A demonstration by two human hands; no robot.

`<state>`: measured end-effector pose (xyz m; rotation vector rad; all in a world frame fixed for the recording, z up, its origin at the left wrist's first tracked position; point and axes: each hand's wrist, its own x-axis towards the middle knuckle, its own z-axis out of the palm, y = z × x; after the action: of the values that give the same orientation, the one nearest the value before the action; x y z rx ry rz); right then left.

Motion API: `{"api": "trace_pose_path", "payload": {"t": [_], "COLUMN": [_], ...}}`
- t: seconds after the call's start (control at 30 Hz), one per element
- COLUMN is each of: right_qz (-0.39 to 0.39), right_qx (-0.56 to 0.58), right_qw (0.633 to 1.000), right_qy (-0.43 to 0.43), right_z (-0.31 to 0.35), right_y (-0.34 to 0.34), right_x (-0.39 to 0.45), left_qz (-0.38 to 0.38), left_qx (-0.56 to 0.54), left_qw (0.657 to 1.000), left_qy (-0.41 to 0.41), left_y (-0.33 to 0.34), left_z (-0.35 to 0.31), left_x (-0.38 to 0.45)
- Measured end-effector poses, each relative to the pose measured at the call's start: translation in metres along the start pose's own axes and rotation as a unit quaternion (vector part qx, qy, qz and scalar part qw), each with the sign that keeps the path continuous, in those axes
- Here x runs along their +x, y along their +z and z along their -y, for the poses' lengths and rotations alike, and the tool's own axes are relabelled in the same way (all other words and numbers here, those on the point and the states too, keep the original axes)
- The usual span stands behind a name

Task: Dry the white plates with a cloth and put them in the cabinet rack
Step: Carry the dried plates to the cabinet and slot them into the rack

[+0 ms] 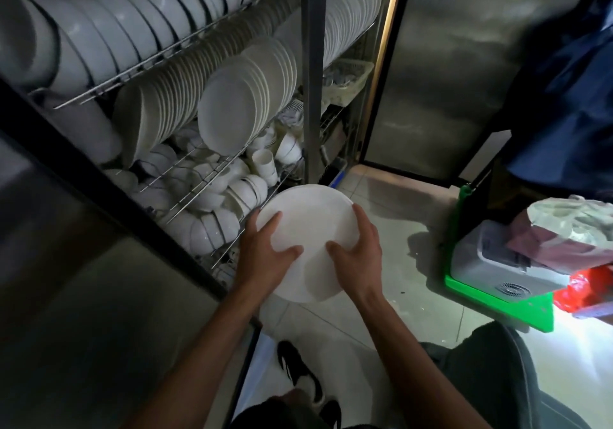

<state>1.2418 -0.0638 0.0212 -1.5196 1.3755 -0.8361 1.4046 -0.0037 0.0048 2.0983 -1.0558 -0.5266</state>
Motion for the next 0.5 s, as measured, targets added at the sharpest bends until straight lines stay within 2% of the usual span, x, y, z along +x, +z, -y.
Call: {"api": "trace_pose_path", "payload": {"t": [0.5], "right_qz": [0.063], "right_qx": [0.005], "right_qw": [0.996], "right_qy": [-0.061], "right_z": [0.066], "right_y": [0.072], "right_x": [0.113], "left_qz": [-0.076], "left_qx": [-0.048], "left_qw": [0.995], "left_qy": [-0.049], "left_y": [-0.035], "left_z": [0.013], "left_x": [0.118]}}
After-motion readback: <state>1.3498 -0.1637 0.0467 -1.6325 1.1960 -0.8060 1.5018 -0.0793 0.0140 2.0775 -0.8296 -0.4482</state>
